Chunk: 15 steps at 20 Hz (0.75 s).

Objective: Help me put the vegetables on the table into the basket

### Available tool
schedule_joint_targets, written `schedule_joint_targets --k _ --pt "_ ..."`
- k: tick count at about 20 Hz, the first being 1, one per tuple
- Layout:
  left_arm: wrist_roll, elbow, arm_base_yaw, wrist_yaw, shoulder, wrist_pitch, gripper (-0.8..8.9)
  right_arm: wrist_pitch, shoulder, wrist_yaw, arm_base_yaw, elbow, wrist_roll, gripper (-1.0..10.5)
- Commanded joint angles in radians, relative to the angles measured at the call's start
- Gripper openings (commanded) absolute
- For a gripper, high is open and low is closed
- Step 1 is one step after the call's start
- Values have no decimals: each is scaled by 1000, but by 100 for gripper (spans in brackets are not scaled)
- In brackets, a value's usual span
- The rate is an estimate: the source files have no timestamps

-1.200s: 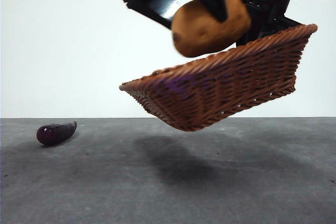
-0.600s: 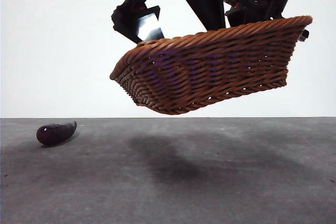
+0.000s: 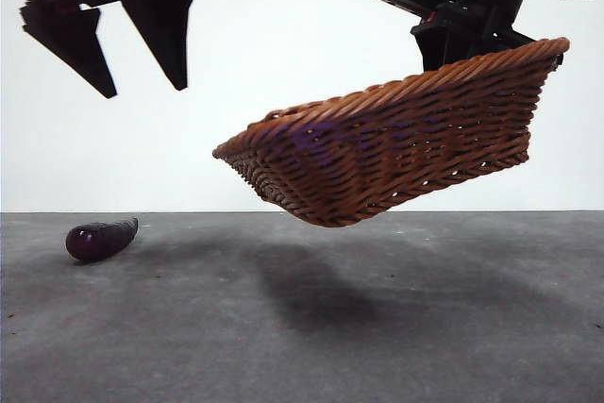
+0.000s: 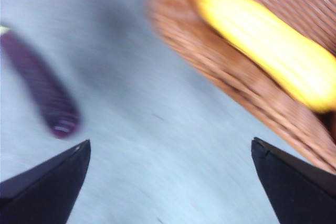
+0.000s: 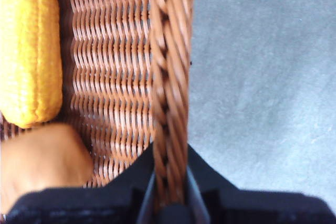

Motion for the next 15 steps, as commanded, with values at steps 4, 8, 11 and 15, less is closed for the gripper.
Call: schedule_joint_targets --k 4,8,11,15 --pt "-108 0 214 131 64 111 566 7 -11 -10 1 -3 10 -8" --pt "-125 0 306 205 210 135 566 8 -11 -10 1 -3 0 -8" --pt "-130 0 312 147 301 194 566 13 -11 -9 1 -3 0 -8" --pt "-131 0 301 100 381 238 566 13 -11 -10 1 -3 0 -8"
